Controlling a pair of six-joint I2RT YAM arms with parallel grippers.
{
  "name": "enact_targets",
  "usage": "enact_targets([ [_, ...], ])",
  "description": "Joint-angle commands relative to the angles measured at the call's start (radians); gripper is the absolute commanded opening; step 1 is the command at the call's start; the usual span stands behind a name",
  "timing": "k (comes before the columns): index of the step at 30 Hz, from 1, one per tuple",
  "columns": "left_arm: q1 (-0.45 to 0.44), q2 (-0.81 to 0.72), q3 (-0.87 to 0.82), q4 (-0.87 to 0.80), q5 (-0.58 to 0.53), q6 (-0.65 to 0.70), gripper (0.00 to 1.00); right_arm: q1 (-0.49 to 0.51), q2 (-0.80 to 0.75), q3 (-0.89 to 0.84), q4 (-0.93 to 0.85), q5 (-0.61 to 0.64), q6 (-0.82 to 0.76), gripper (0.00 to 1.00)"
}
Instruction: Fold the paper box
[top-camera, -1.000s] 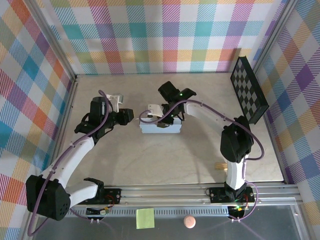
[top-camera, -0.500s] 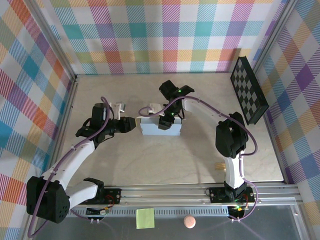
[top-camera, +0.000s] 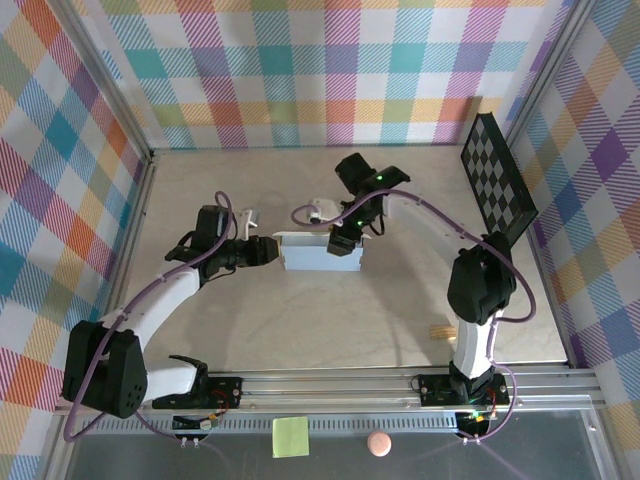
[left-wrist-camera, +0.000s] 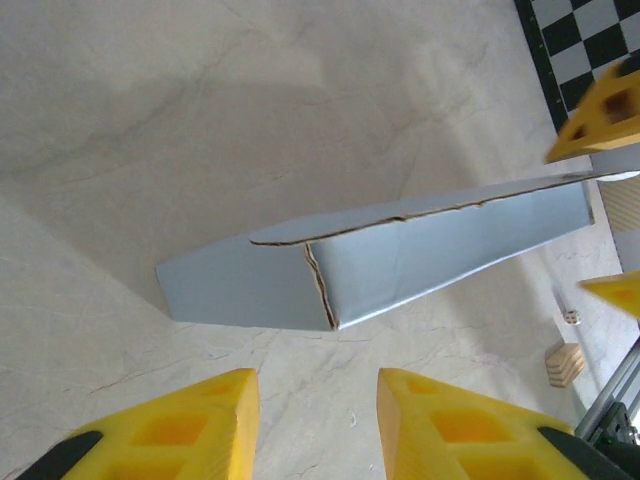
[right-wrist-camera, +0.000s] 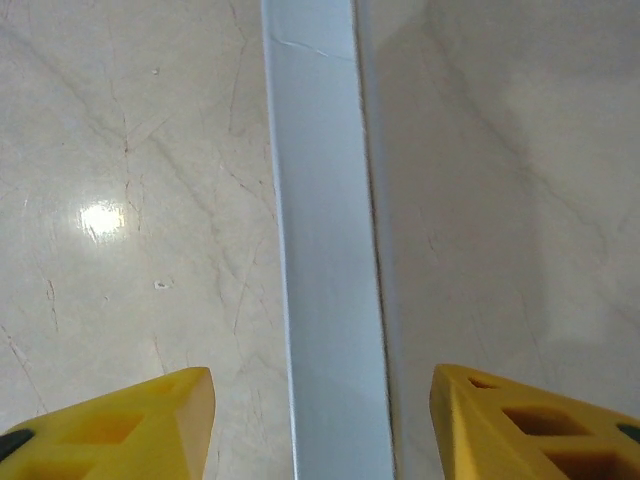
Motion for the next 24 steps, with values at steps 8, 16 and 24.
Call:
enact_targets([
  [8,-0.021,0.087,0.102,0.008,0.013,0.029,0.35,-0.094,-0.091,-0.101,0.002,-0.022,-0.010,0.48],
  [16,-0.026,0.135,0.142,-0.008,0.006,0.040,0.34,-0.137,-0.099,-0.125,0.004,-0.022,-0.020,0.43],
  [24,-0.032,0.162,0.151,-0.034,-0.010,0.052,0.29,-0.154,-0.109,-0.153,0.011,-0.030,-0.029,0.41],
])
